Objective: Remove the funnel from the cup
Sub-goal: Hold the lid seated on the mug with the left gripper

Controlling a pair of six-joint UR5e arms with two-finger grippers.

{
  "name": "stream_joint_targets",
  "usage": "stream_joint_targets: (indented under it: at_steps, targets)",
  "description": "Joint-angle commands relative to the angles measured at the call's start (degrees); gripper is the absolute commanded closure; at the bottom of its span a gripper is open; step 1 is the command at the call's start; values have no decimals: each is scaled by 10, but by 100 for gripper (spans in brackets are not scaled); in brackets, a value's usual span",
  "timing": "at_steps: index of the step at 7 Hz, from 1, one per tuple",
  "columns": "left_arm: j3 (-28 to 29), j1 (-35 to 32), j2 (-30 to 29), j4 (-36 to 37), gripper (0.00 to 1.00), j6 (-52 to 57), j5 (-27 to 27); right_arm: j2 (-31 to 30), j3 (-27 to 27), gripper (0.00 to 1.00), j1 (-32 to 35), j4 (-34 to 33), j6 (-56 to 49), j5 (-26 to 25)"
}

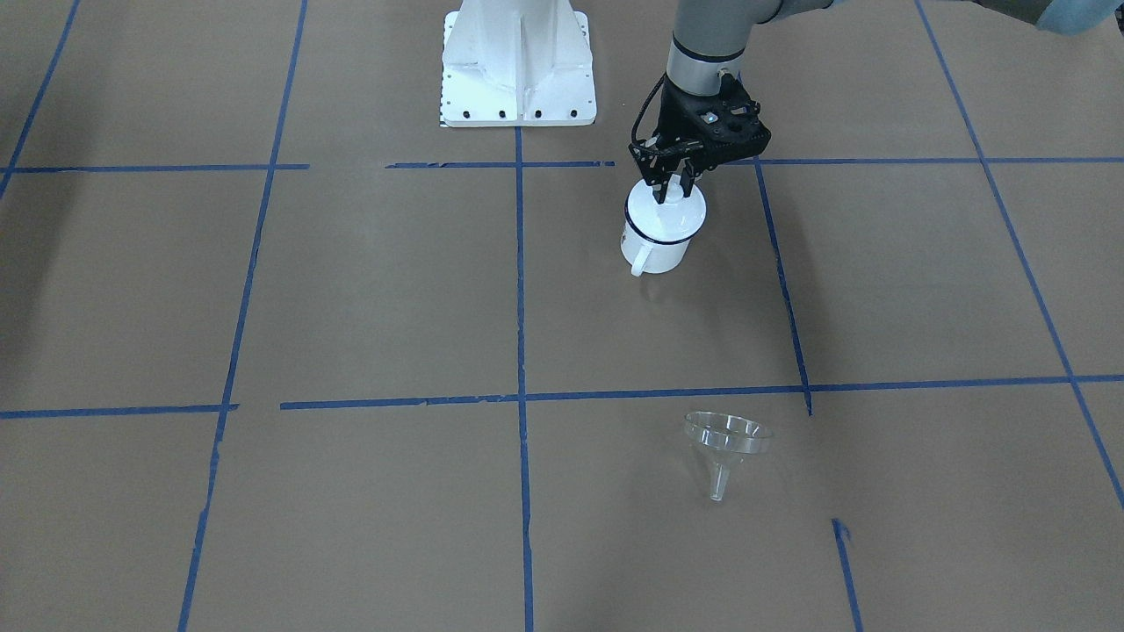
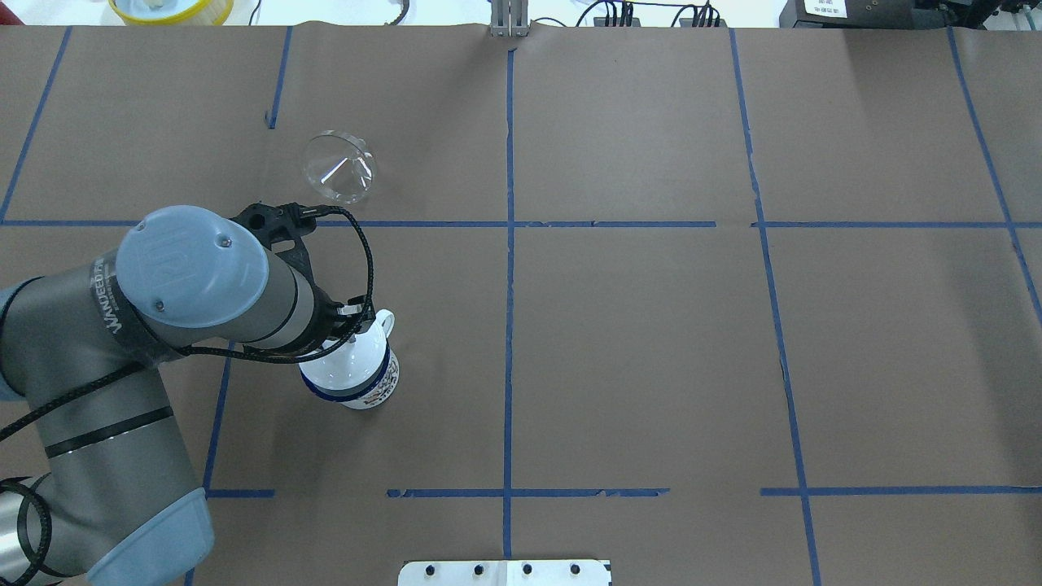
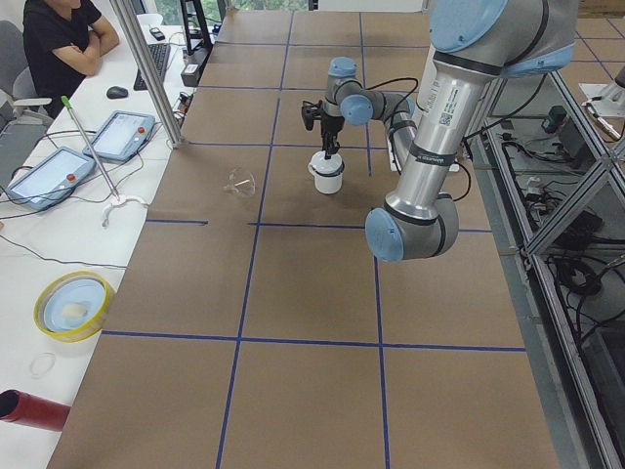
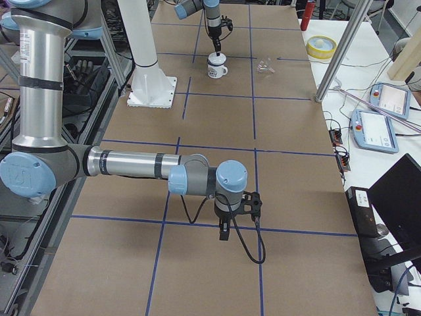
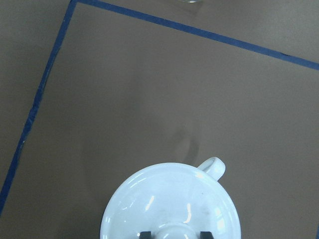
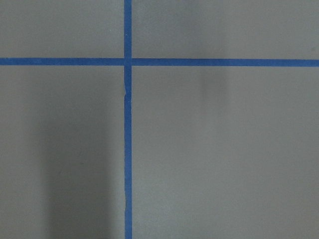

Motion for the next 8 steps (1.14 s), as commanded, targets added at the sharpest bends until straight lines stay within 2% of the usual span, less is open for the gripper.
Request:
stream_joint_targets:
  at_steps: [1, 8]
  targets:
    - [0, 1, 0, 0, 100, 0, 0, 0, 0, 0, 0, 0, 0, 0]
    - [-4, 1, 11, 0, 100, 14, -1, 0, 0, 0, 0, 0, 0, 0]
